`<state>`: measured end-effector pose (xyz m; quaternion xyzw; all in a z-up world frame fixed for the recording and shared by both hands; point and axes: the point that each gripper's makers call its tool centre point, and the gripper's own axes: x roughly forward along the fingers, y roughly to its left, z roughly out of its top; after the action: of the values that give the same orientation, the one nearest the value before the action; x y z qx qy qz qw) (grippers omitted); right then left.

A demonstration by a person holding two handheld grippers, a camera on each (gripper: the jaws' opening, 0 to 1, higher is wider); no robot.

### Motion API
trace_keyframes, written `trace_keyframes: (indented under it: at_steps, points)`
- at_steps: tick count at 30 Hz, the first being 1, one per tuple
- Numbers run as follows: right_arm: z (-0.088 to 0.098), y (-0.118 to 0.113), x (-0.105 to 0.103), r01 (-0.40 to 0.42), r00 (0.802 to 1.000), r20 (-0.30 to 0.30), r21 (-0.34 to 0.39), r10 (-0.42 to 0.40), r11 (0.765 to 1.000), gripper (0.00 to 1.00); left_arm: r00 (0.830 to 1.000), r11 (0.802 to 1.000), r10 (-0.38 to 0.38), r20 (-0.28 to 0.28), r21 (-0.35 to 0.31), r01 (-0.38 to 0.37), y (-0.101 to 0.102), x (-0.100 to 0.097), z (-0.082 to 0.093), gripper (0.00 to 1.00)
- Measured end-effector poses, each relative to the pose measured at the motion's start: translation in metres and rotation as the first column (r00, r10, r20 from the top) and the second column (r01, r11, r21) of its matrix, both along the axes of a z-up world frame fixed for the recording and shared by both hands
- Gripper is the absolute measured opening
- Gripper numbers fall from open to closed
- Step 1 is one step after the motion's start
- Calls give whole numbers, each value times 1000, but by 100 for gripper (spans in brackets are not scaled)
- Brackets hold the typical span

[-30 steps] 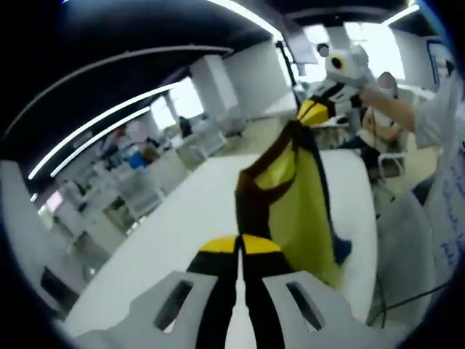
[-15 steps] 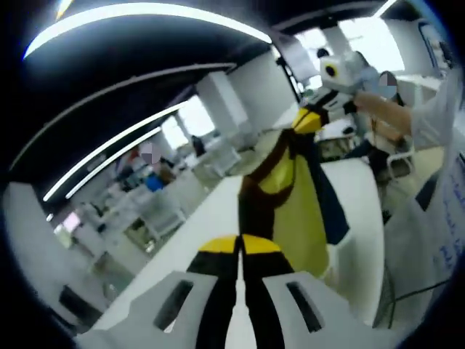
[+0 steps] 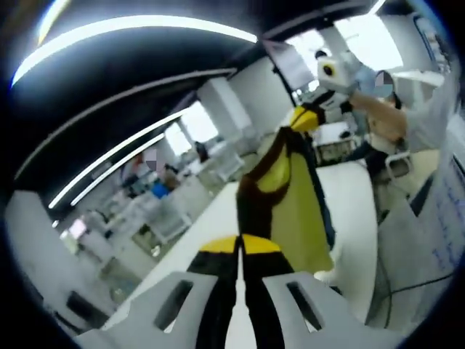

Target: Fold the garment on the visible template until the final outline fits inside the template.

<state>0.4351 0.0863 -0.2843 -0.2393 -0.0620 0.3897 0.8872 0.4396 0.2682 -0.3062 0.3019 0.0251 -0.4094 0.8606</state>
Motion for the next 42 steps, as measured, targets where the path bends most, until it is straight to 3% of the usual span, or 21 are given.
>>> trace_keyframes:
  at_steps: [6,13,23,36,42]
  points:
    - [-1,0,-27,-12,1000,10,-1,12,1000,1,1000,1000,-15,9,14,15,-2,-26,8,0]
    - [-11,5,-60,-34,999,9,-16,34,999,1,1000,999,-20,8,35,20,-5,-59,1,0]
    - [-45,9,-77,-48,998,-50,-30,47,998,1,995,997,-57,-80,55,61,-12,-85,-38,0]
    - [-104,19,-63,-67,981,-184,-28,61,997,1,975,995,-65,-212,54,79,-13,-70,-94,0]
    - [-133,21,-49,-59,965,-256,-8,55,998,1,952,994,-91,-292,31,105,-17,-58,-121,0]
